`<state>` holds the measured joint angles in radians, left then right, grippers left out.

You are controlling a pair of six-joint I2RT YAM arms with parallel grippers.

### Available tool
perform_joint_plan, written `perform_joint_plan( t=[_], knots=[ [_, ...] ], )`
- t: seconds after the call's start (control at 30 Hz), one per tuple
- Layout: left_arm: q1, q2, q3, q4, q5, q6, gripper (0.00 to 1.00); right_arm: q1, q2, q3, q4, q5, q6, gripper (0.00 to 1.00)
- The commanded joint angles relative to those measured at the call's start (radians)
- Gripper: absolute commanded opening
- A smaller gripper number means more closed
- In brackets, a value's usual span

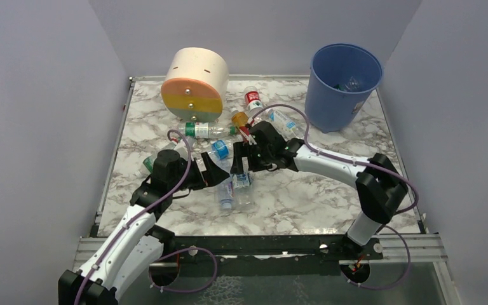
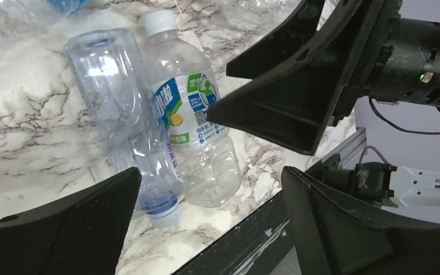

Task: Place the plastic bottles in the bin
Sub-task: Pick up the plastic bottle at the center of the board.

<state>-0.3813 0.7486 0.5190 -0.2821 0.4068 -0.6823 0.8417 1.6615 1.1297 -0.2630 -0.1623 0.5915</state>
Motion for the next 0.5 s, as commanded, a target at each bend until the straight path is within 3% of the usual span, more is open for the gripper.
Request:
perform_joint_plan(
  t=[0.0,0.2,0.47],
  knots=[
    [-0.004,-0.04,-0.027,0.096,-0.045,-0.061,0.99,0.032,0.079,0.113,-0.159,0.132,-0.058,0.93],
    [-0.003,-0.056,0.015,-0.002,-0.091,-0.008,0.99,0.054,0.13,0.155,-0.215,0.158,-0.068,0.92],
    [-0.003,-0.079,-0.013,-0.016,-0.103,0.001,0.99,0.066,0.172,0.179,-0.238,0.207,-0.056,0.89]
  ],
)
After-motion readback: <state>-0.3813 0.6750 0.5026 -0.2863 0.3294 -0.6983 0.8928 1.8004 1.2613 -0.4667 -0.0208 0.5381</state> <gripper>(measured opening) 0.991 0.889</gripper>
